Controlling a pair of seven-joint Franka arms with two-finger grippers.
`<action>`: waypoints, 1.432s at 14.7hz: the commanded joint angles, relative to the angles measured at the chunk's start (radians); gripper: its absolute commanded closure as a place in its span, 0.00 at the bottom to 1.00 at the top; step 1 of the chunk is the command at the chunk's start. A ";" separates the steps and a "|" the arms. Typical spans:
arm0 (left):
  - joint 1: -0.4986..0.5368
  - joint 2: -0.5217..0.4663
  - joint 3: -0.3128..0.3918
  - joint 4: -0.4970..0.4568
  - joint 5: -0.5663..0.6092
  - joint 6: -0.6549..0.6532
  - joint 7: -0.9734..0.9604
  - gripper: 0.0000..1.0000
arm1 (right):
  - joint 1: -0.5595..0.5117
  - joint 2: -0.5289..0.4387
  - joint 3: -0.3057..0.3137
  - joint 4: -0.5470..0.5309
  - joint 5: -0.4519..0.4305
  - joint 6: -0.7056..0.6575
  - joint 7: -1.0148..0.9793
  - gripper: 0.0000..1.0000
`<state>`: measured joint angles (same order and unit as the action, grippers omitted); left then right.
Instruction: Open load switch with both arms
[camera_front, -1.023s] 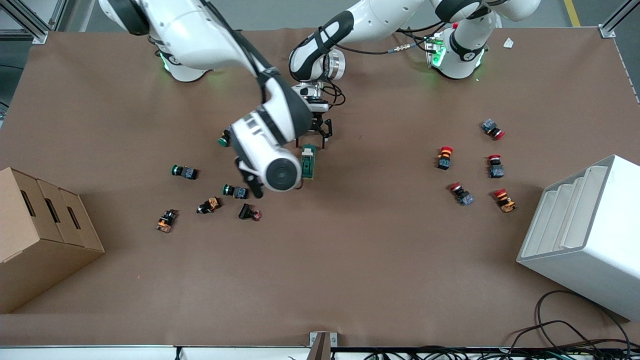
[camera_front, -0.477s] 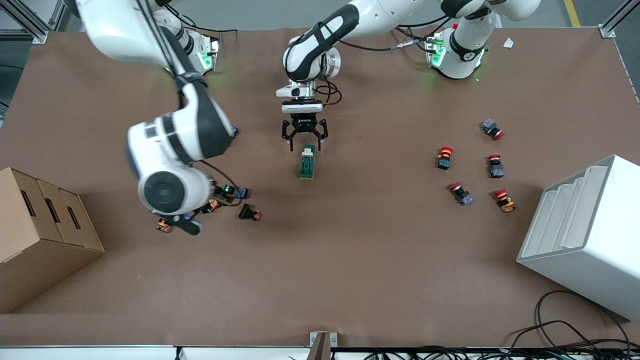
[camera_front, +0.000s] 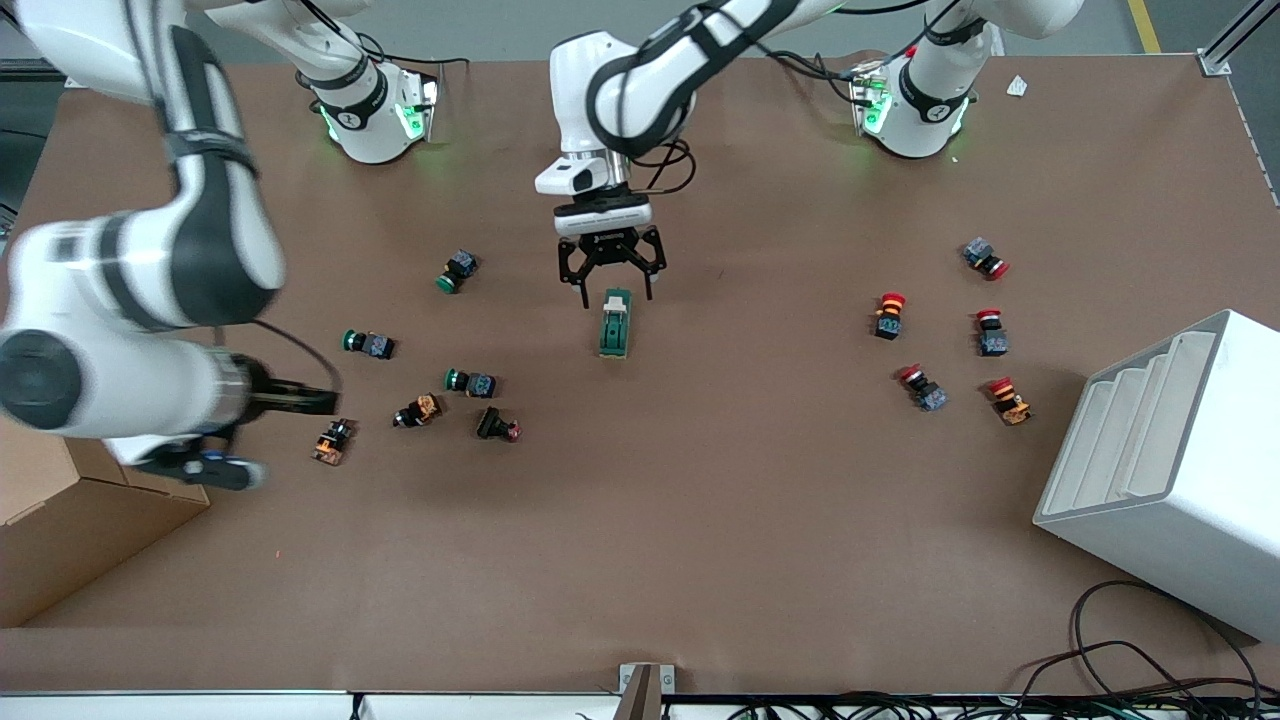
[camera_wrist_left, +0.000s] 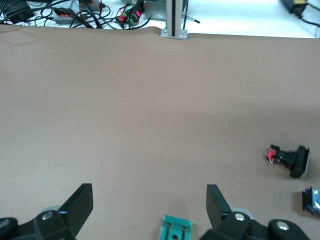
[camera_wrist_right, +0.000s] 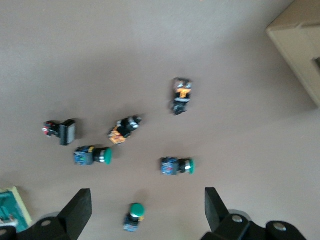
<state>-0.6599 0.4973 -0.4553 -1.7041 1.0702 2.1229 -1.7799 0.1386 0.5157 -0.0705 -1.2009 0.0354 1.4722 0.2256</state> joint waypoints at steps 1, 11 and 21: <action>0.086 -0.080 0.000 0.053 -0.224 0.000 0.273 0.00 | -0.092 -0.066 0.024 -0.039 -0.026 0.011 -0.110 0.00; 0.452 -0.299 -0.003 0.176 -0.689 -0.288 1.112 0.00 | -0.180 -0.094 0.023 0.024 -0.022 -0.004 -0.249 0.00; 0.545 -0.526 0.299 0.118 -1.007 -0.515 1.732 0.00 | -0.159 -0.244 0.028 -0.029 -0.006 -0.098 -0.252 0.00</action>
<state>-0.1190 0.0235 -0.2012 -1.5310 0.1131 1.6211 -0.1467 -0.0144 0.3558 -0.0441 -1.1557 0.0311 1.3754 -0.0125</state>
